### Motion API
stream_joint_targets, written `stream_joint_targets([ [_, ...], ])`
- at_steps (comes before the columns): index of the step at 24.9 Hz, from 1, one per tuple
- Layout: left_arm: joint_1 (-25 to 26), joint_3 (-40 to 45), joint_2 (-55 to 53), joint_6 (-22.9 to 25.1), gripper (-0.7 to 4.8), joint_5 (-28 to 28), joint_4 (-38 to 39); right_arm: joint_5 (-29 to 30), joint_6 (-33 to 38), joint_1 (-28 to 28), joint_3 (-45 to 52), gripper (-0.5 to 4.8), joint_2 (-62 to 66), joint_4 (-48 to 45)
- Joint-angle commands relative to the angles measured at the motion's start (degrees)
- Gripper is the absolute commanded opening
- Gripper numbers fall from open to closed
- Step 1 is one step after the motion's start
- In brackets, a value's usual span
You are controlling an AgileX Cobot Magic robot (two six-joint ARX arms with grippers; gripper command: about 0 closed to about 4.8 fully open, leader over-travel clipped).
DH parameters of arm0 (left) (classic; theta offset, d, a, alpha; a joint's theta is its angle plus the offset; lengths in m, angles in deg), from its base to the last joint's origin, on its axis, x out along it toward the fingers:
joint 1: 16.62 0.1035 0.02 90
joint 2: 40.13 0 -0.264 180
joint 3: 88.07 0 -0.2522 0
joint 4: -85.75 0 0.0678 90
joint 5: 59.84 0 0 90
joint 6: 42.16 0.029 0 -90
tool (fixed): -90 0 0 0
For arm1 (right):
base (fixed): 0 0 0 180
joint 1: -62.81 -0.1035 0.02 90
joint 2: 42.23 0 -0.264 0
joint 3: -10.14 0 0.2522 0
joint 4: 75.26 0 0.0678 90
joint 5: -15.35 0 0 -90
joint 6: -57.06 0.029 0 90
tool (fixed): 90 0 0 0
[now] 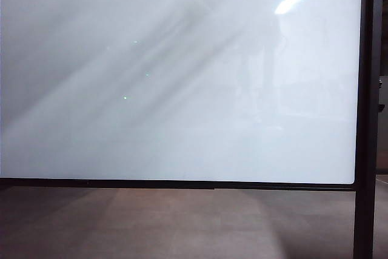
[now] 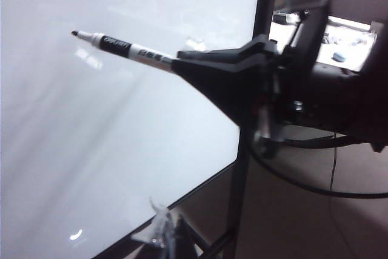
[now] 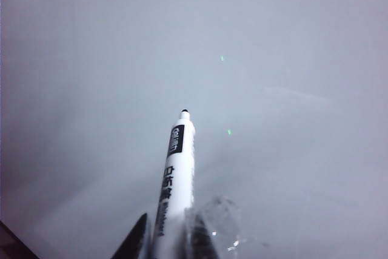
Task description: Reach to the right to find the marker pen, pick it up, and write the number 7 on the whiteboard.
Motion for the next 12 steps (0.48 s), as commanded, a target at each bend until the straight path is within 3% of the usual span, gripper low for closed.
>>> stream_joint_targets([
  [1, -0.1, 3.0, 0.0, 0.3, -0.06, 0.0, -4.6, -4.4, -0.3, -0.1, -0.2, -0.05, 1.8, -3.4],
  [12, -0.1, 3.8, 0.0, 0.3, -0.06, 0.0, -5.9, -8.0, -1.7, -0.1, -0.2, -0.05, 11.1, -12.9],
])
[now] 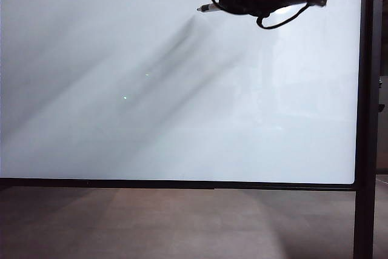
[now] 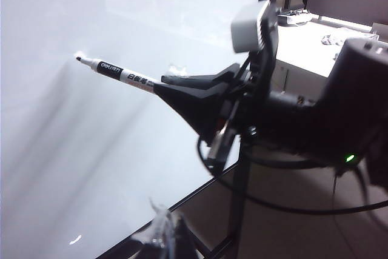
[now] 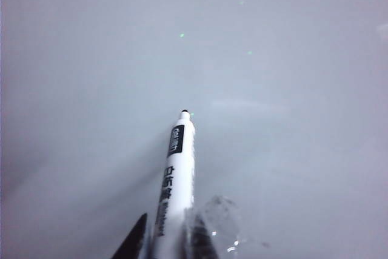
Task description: Reach to the right to find the marker pen, pick it up, and write the number 7 on the whiteboard.
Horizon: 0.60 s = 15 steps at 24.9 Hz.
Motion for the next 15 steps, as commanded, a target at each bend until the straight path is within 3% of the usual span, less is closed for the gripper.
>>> stream_joint_targets([
  [1, -0.1, -0.1, 0.2, 0.2, -0.06, 0.0, -0.8, -1.6, -0.3, -0.1, -0.3, -0.05, 1.7, -3.5],
  [8, -0.1, -0.1, 0.2, 0.2, -0.06, 0.0, -0.7, -1.9, -0.5, 0.3, -0.4, -0.05, 4.2, -4.2],
  [15, -0.1, -0.1, 0.2, 0.2, -0.06, 0.0, -0.7, -6.8, -0.5, 0.3, -0.3, -0.05, 4.4, -4.3],
])
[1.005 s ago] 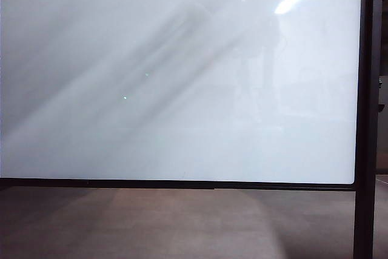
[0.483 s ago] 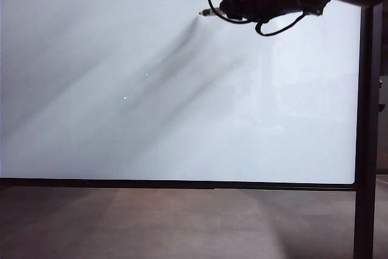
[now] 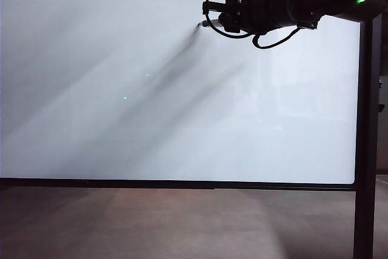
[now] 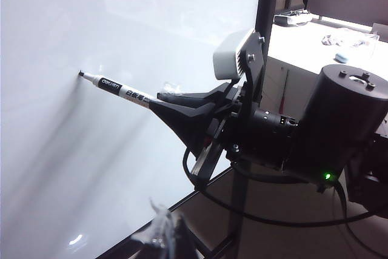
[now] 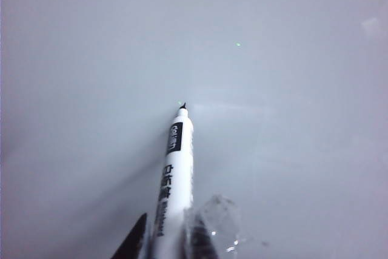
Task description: Reach to the right to find the marker pen, pick it up, and write the number 7 on the whiteboard.
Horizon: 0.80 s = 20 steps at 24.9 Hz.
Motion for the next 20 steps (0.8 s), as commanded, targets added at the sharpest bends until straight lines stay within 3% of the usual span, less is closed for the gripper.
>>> stream_joint_targets([
  [1, -0.1, -0.1, 0.2, 0.2, -0.06, 0.0, -0.7, -4.4, 0.0, 0.1, -0.3, -0.05, -0.1, -0.9],
  [20, -0.1, -0.1, 0.2, 0.3, -0.06, 0.0, -0.7, -19.6, 0.0, -0.3, -0.2, -0.05, -0.2, 1.2],
])
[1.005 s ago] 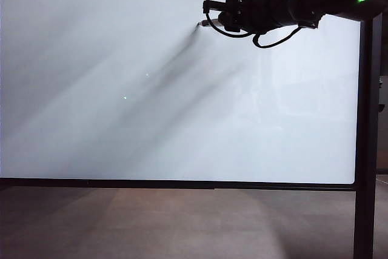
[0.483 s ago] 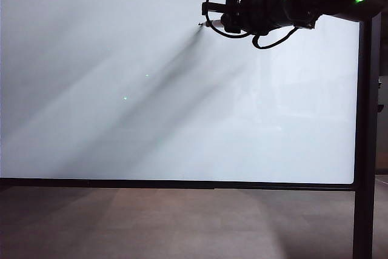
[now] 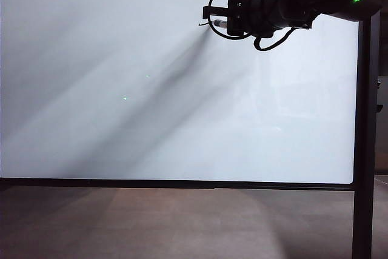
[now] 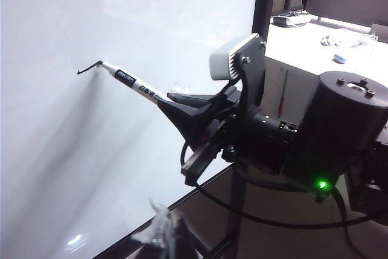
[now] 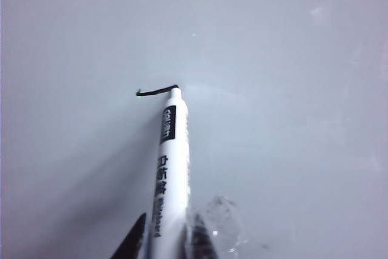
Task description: Reach to the right to find the marker pen, pick it up, and write the number 7 on the whiteboard.
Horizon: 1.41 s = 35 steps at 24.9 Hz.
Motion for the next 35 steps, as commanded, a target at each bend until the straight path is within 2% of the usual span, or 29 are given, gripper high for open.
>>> stream_joint_targets([
  [1, -0.1, -0.1, 0.1, 0.3, -0.06, 0.1, -0.7, -8.8, 0.1, 0.8, -0.4, -0.05, -0.2, 0.0],
  [6, -0.1, -0.1, 0.1, 0.3, -0.06, 0.1, -0.7, -8.0, 0.2, 0.8, -0.4, -0.05, -0.2, 0.5],
  [18, -0.1, -0.1, 0.1, 0.3, -0.06, 0.0, -0.7, -7.5, 0.6, -1.7, -0.4, -0.05, -0.6, 7.9],
  [35, -0.1, -0.1, 0.1, 0.2, -0.06, 0.0, -0.8, -7.5, 2.5, -2.1, -0.4, -0.05, -0.6, 19.8],
])
